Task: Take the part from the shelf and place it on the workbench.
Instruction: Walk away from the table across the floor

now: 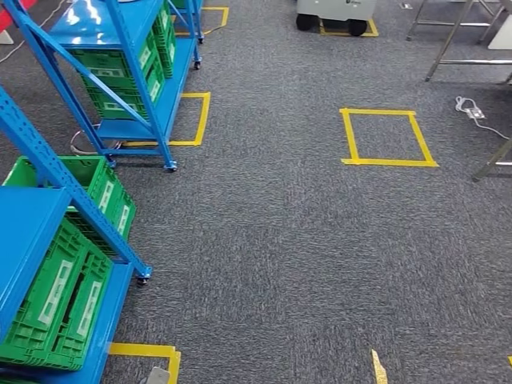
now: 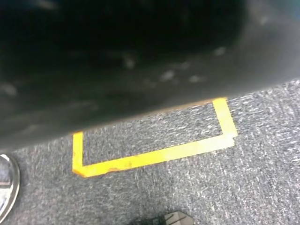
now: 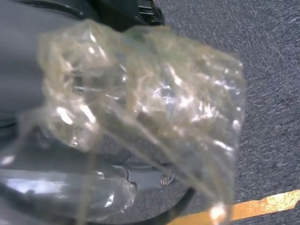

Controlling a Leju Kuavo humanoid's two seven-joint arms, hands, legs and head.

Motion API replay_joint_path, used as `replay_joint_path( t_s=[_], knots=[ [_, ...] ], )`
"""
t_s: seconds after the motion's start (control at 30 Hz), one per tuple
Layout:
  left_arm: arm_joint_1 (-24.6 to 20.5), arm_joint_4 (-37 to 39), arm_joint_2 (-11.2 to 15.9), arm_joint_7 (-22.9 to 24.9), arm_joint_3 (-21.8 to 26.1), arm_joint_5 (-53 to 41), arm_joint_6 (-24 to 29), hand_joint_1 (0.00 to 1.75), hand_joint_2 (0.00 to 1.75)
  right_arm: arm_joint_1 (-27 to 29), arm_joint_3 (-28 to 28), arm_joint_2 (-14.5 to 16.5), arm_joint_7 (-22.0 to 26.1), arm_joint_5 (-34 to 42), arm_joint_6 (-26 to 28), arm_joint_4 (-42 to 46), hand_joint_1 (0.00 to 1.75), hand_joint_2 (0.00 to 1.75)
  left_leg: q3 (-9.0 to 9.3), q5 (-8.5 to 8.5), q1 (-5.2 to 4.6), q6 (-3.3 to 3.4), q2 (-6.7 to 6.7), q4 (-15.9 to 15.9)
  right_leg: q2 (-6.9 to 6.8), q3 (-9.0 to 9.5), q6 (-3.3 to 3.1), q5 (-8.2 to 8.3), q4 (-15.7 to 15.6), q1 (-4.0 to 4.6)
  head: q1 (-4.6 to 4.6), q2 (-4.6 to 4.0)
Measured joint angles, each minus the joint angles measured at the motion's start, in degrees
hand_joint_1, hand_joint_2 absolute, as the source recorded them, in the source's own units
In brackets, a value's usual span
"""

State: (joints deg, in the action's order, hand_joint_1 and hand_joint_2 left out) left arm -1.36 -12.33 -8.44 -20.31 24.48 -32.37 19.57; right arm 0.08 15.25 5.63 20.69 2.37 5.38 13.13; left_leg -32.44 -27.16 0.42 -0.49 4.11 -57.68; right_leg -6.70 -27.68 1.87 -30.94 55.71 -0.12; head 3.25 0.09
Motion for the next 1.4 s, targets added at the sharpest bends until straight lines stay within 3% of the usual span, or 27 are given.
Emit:
replay_joint_path(
  t_s=[0.03,0.1,0.17,0.23,0.27,0.3,0.33,0.4,0.47,0.53,0.6,0.67,0.73,0.77,0.8,0.83,0.9,0.97,1.03,1.07,1.13,1.2,1.27,1.3,1.33,1.4],
  knots=[
    [0.0,0.0,-0.2,0.0,0.1,0.0,0.1,0.00,0.00,-0.1,0.0,0.0,0.0,0.0,0.0,0.0,0.00,0.00,0.01,0.02,-0.02,0.42,-0.68,0.1,-0.32,0.30,0.34,-0.20,-0.1,-0.16,-0.05,0.00],
    [0.1,0.0,-0.4,0.0,0.3,0.0,0.1,0.00,0.00,-0.3,0.0,0.0,0.0,0.0,0.0,0.0,0.00,0.00,0.10,0.17,0.04,1.23,-1.94,0.3,1.72,-0.10,0.86,-1.82,1.8,-0.48,-0.24,0.00],
    [-0.1,0.0,-0.6,-0.1,0.3,0.0,0.1,0.00,0.00,-0.2,0.0,-0.1,0.1,-0.1,0.0,0.0,0.00,0.00,0.14,0.23,0.02,1.84,-3.23,0.4,5.16,-3.33,0.97,-5.39,8.6,-0.59,-0.50,0.00],
    [-0.2,0.0,-0.7,-0.1,0.4,0.0,0.0,0.00,0.00,0.0,0.0,-0.1,0.1,-0.1,0.0,0.0,0.00,0.00,0.17,0.17,-0.24,2.12,-4.83,0.3,6.42,-7.66,0.80,-7.87,16.4,-0.54,-0.58,0.00],
    [-0.2,0.0,-0.7,-0.2,0.4,0.0,0.0,0.00,0.00,0.1,0.0,-0.1,0.1,-0.2,0.1,0.0,0.00,0.00,0.25,0.13,-0.39,2.19,-5.68,0.3,6.60,-8.93,0.61,-7.45,17.9,-0.49,-0.59,0.00],
    [-0.1,0.0,-0.8,-0.2,0.4,0.0,-0.1,0.00,0.00,0.1,0.0,-0.1,0.1,-0.2,0.1,0.0,0.00,0.00,0.37,0.09,-0.51,2.23,-6.52,0.3,6.78,-9.10,0.36,-5.83,16.9,-0.45,-0.60,0.00],
    [-0.1,0.0,-0.8,-0.3,0.4,0.0,-0.1,0.00,0.00,0.1,0.0,-0.2,0.1,-0.2,0.2,0.0,0.00,0.00,0.53,0.04,-0.59,2.23,-7.34,0.3,7.22,-8.23,0.06,-3.34,13.8,-0.41,-0.59,0.00],
    [-0.2,0.0,-0.9,-0.3,0.4,0.0,-0.1,0.00,0.00,0.1,0.1,-0.3,0.2,-0.3,0.2,0.0,0.00,0.00,0.69,-0.10,-0.67,2.08,-8.88,0.2,9.57,-5.38,-0.50,0.86,5.9,-0.46,-0.60,0.00],
    [-0.3,0.0,-1.1,-0.4,0.5,-0.1,-0.1,0.00,0.00,0.0,0.1,-0.4,0.2,-0.4,0.3,0.0,0.00,0.00,0.39,-0.09,-0.63,1.58,-10.15,0.1,11.17,-3.50,-0.73,1.85,2.0,-0.48,-0.61,0.00],
    [-0.2,0.0,-1.1,-0.5,0.5,-0.1,-0.1,0.00,0.00,-0.2,0.1,-0.4,0.3,-0.5,0.4,0.0,0.00,0.00,0.02,0.08,-0.50,0.87,-11.11,0.1,10.44,-3.00,-0.87,1.72,1.5,-0.49,-0.58,0.00],
    [0.0,0.0,-1.1,-0.5,0.5,-0.1,-0.1,0.00,0.00,-0.2,0.1,-0.4,0.4,-0.6,0.5,0.0,0.00,0.00,-0.65,-0.96,-0.57,0.27,-9.46,-1.1,9.14,-2.76,-1.38,1.98,0.9,-0.64,-0.40,0.00],
    [-0.2,0.0,-1.1,-0.6,0.6,0.0,-0.1,0.00,0.00,-0.1,0.2,-0.4,0.6,-0.7,0.6,0.0,0.00,0.00,-3.23,-4.24,-0.60,-0.22,-6.29,-6.6,7.43,-2.50,-1.89,2.03,0.6,-0.65,-0.14,0.00],
    [-0.3,0.0,-1.1,-0.6,0.6,0.0,-0.1,0.00,0.00,0.0,0.4,-0.4,0.7,-0.7,0.7,0.0,0.00,0.00,-6.75,-7.36,-0.38,-0.67,-4.98,-14.0,5.63,-2.42,-2.09,1.84,0.6,-0.50,-0.03,0.00],
    [-0.2,0.0,-1.1,-0.6,0.7,0.0,-0.1,0.00,0.00,0.0,0.5,-0.4,0.7,-0.7,0.7,0.0,0.00,0.00,-7.63,-7.63,-0.27,-0.83,-4.78,-15.9,4.80,-2.36,-2.09,1.74,0.6,-0.47,-0.03,0.00],
    [-0.1,0.0,-1.1,-0.6,0.8,0.0,-0.1,0.00,0.00,0.0,0.5,-0.4,0.7,-0.7,0.7,0.0,0.00,0.00,-7.39,-6.72,-0.18,-0.93,-4.60,-15.5,4.04,-2.26,-2.05,1.64,0.6,-0.46,-0.02,0.00],
    [-0.1,0.0,-1.0,-0.6,0.9,0.0,0.0,0.00,0.00,0.0,0.5,-0.4,0.7,-0.8,0.7,0.0,0.00,0.00,-5.98,-4.89,-0.14,-0.94,-4.18,-12.8,3.31,-2.09,-1.96,1.51,0.6,-0.46,0.01,0.00],
    [-0.1,0.0,-1.0,-0.7,1.0,0.0,0.0,0.00,0.00,-0.1,0.5,-0.4,0.8,-0.8,0.7,0.0,0.00,0.00,-1.73,-1.24,-0.36,-0.69,-1.61,-4.8,2.00,-1.61,-1.60,1.13,0.7,-0.28,0.03,0.00],
    [-0.4,0.0,-1.0,-0.8,1.1,0.0,0.0,0.00,0.00,-0.1,0.5,-0.4,0.9,-0.8,0.7,0.0,0.00,0.00,0.55,-0.13,-0.71,-0.01,0.35,-0.3,0.82,-1.32,-1.10,0.72,0.8,0.04,-0.08,0.00],
    [-0.3,0.0,-1.0,-0.9,1.3,0.0,0.1,0.00,0.00,-0.3,0.6,-0.4,1.0,-0.9,0.7,0.0,0.00,0.00,0.58,-0.22,-0.92,0.82,-0.45,0.3,-0.36,-1.01,-0.56,0.46,0.7,0.09,-0.18,0.00],
    [-0.2,0.0,-1.0,-0.9,1.4,0.0,0.2,0.00,0.00,-0.5,0.6,-0.4,1.2,-0.9,0.7,0.1,0.00,0.00,0.61,-0.11,-0.89,1.18,-1.06,0.5,-0.02,-0.91,-0.21,0.16,0.9,-0.03,-0.22,0.00],
    [-0.1,0.0,-1.0,-0.9,1.5,0.0,0.1,0.00,0.00,-0.6,0.7,-0.4,1.4,-1.0,0.7,0.1,0.00,0.00,0.74,0.20,-0.65,1.93,-2.29,0.8,2.84,-1.95,0.34,-1.83,3.5,-0.34,-0.42,0.00],
    [-0.2,0.0,-0.8,-0.9,1.5,-0.2,-0.9,0.00,0.00,-0.4,0.9,-0.4,1.8,-1.2,0.7,0.1,0.00,0.00,0.69,0.32,-0.53,2.34,-3.64,0.9,5.84,-5.46,0.52,-5.53,10.9,-0.53,-0.70,0.00],
    [-0.1,0.0,-0.5,-1.0,1.6,-0.4,-1.7,0.00,0.00,-0.1,1.0,-0.4,2.1,-1.2,0.7,0.1,0.00,0.00,0.71,0.33,-0.56,2.43,-5.25,0.9,6.49,-8.93,0.55,-7.43,17.4,-0.55,-0.76,0.00],
    [0.0,0.0,-0.4,-1.0,1.7,-0.3,-1.4,0.00,0.00,0.0,1.1,-0.4,2.3,-1.2,0.7,0.1,0.00,0.00,0.77,0.32,-0.57,2.42,-6.06,0.8,6.57,-9.40,0.51,-6.67,17.7,-0.56,-0.78,0.00],
    [0.1,0.0,-0.4,-1.0,1.8,-0.2,-1.0,0.00,0.00,0.0,1.2,-0.4,2.6,-1.2,0.7,0.1,0.00,0.00,0.88,0.30,-0.55,2.38,-6.88,0.8,6.73,-8.75,0.46,-4.78,15.6,-0.59,-0.78,0.00],
    [0.1,0.0,-0.6,-0.9,1.9,0.0,-0.1,0.00,0.00,0.0,1.5,-0.4,3.0,-1.2,0.7,0.1,0.00,0.00,1.01,0.20,-0.53,2.10,-8.40,0.7,8.64,-5.61,0.36,-0.42,7.8,-0.82,-0.81,0.00]
  ],
)
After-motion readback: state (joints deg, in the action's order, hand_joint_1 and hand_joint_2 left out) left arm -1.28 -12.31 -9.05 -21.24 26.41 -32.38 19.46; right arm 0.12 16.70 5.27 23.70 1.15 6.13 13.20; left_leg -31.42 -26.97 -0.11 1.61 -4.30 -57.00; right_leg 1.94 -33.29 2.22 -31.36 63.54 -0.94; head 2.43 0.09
